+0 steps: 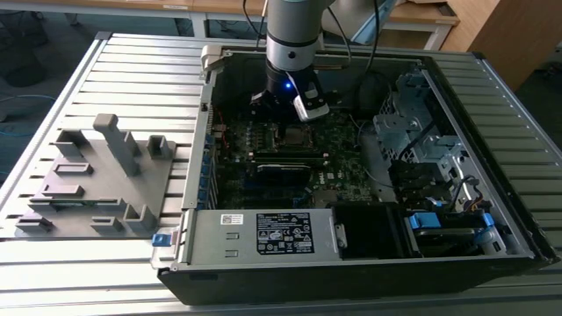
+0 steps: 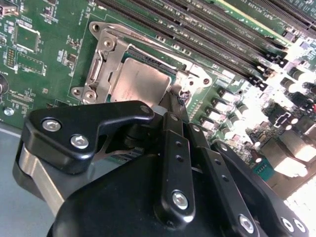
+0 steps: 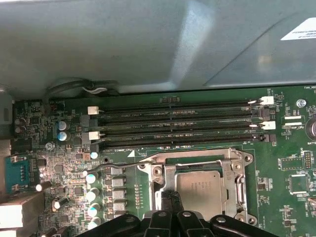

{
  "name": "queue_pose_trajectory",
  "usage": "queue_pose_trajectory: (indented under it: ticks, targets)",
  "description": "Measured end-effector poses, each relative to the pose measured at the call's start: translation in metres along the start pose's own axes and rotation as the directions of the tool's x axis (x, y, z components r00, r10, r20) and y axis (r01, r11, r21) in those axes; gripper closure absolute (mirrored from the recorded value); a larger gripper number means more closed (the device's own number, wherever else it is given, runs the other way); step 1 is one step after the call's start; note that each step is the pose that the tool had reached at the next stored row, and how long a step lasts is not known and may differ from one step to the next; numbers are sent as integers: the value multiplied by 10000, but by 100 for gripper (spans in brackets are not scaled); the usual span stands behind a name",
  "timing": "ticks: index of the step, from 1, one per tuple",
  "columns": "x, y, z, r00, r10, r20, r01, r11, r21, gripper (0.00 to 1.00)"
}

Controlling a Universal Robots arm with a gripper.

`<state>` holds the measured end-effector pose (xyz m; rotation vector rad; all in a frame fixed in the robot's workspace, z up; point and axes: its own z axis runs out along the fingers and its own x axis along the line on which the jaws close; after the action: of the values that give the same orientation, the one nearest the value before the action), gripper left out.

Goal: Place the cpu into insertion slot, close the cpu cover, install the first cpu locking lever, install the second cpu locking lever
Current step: 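Close the cpu cover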

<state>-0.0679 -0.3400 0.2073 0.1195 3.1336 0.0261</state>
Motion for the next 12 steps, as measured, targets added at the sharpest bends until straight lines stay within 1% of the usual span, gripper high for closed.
queue_pose_trajectory:
  ticks: [4,7,12]
  targets:
    - [2,1,2,10000,2,1,-2,10000,-2,90]
    - [18,-1,5,10000,1,3,-1,10000,-3,90]
    - [25,-2,35,10000,1,3,-1,10000,-2,90]
